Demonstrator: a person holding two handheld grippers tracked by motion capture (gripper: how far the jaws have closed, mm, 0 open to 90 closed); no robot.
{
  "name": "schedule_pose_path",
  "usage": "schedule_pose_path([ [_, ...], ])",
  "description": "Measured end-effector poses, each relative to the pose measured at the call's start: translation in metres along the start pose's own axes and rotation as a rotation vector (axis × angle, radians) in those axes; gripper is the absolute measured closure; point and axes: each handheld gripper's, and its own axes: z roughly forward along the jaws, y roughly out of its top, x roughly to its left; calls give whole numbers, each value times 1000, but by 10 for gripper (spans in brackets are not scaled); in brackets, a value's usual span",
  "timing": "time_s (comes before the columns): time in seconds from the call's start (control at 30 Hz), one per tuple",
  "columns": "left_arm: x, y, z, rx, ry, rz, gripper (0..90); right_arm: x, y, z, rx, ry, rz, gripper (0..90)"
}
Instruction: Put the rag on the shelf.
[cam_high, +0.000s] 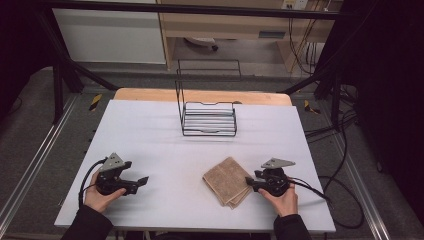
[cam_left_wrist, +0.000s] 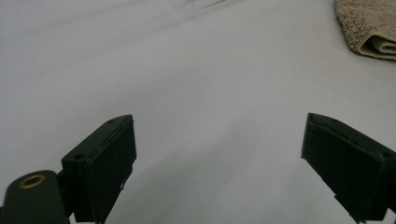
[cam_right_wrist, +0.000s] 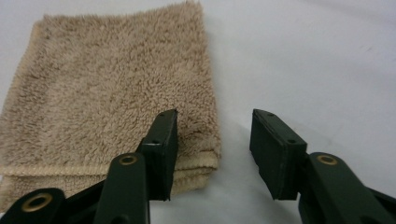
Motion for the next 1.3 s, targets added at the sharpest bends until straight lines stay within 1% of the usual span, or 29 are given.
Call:
schedule_pose_path([
  [0.03,0,0,0,0,0,0,102,0,-1,2,6,8,1,550],
  [0.07,0,0,0,1,-1,0,102,0,-1,2,6,8,1,550],
  [0.1,0,0,0,2,-2,0,104,2,-1,3,8,23,20,611],
  [0.13,0,0,0,2,-3,-1,105,3,-1,3,8,31,26,644],
  [0.17,-1,0,1,3,-3,-1,105,3,-1,3,8,31,26,644],
  [0.2,-1,1,1,4,-6,-3,105,3,-1,4,7,39,32,676],
  [0.23,-2,1,1,4,-7,-2,105,3,-1,4,14,55,53,716],
  [0.3,-3,1,2,7,-10,-3,108,2,0,4,25,68,59,777],
  [0.33,-3,2,2,10,-11,-2,108,2,0,4,25,68,59,777],
  [0.4,-6,3,3,9,-15,-6,121,2,2,4,25,80,64,830],
  [0.47,-9,5,4,11,-21,-4,127,2,2,3,28,81,65,837],
  [0.5,-11,7,5,8,-26,-9,133,1,3,3,24,82,63,841],
  [0.53,-13,9,5,9,-33,-8,147,0,5,3,9,77,59,844],
  [0.57,-15,11,5,3,-39,-15,161,0,7,4,8,73,48,844],
  [0.63,-20,16,8,11,-49,-18,189,0,12,7,3,58,18,845],
  [0.73,-31,25,12,18,-63,-10,233,1,18,13,10,48,-17,845],
  [0.83,-45,35,18,23,-75,14,254,0,21,17,11,50,-24,845],
  [0.87,-50,38,21,30,-79,19,277,-1,23,19,8,52,-34,845],
  [0.9,-54,42,24,37,-82,24,291,-1,24,20,7,55,-35,844],
  [1.07,-76,59,40,41,-117,44,335,-3,25,22,-9,51,-28,841],
  [1.17,-87,69,51,50,-134,36,363,-2,25,21,-19,49,-23,827],
  [1.2,-91,72,55,53,-139,34,377,-3,25,19,-27,50,-21,818],
  [1.23,-98,78,64,62,-149,34,405,-2,25,15,-61,50,-17,789],
  [1.27,-98,78,64,62,-149,34,419,-2,25,15,-61,50,-17,789],
  [1.3,-102,80,69,69,-153,32,431,-2,26,10,-82,49,-15,762],
])
